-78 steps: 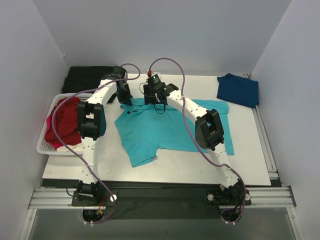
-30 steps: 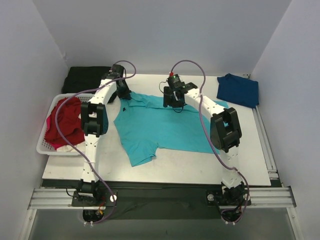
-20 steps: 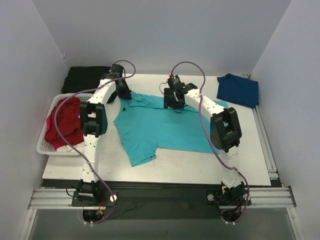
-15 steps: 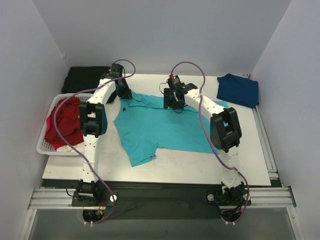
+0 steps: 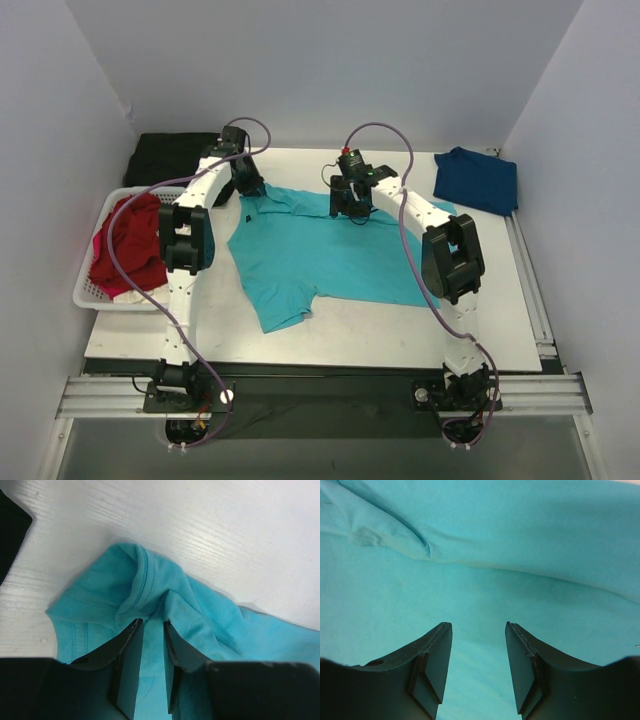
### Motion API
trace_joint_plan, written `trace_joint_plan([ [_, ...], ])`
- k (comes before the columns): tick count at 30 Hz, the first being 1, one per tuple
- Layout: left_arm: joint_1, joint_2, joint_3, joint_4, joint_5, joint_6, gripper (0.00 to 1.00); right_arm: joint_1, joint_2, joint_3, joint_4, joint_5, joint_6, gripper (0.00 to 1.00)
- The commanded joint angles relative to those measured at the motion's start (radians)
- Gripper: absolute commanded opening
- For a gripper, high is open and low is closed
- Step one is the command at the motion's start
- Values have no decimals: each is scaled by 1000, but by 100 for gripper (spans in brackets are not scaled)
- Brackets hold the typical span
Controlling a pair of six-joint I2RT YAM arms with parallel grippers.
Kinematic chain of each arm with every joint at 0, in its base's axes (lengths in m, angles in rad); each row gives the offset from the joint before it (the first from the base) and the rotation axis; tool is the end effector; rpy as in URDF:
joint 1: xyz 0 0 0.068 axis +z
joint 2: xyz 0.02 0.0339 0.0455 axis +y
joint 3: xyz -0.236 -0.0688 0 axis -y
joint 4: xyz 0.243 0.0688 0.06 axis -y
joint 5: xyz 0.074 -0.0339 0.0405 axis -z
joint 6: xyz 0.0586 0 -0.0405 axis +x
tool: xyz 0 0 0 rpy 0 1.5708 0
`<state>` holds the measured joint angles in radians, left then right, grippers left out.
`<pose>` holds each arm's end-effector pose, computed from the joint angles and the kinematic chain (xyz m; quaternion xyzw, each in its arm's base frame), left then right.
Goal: Fold and stack the t-shirts
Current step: Fold the flattened tshirt in 1/3 of the way
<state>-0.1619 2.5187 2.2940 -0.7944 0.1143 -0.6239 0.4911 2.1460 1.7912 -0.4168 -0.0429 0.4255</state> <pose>0.5232 -0.0922 0.1429 -0.2048 0.9387 -0.1549 0.2302 0.4328 0.2343 0.1909 -0.0385 0.9202 0.1898 0.3401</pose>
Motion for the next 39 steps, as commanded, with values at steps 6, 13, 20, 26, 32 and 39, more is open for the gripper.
trace_joint_plan([
  [6,-2,-41,58,50,21,-19,34,-5,-40,11,-43,-11,-8,47],
  [13,-4,-49,33,90,19,-16,33,-5,-37,10,-48,-15,-8,47],
  [20,-4,-17,61,110,22,-20,33,-8,-37,10,-56,-15,-13,47],
  [26,-2,6,53,126,30,-25,33,-9,-34,13,-60,-20,-14,47],
  [32,-7,-35,-10,208,45,-40,34,-8,-28,17,-65,-31,-13,47],
  [39,-11,37,73,119,48,-33,34,-9,-23,23,-68,-32,-11,47],
])
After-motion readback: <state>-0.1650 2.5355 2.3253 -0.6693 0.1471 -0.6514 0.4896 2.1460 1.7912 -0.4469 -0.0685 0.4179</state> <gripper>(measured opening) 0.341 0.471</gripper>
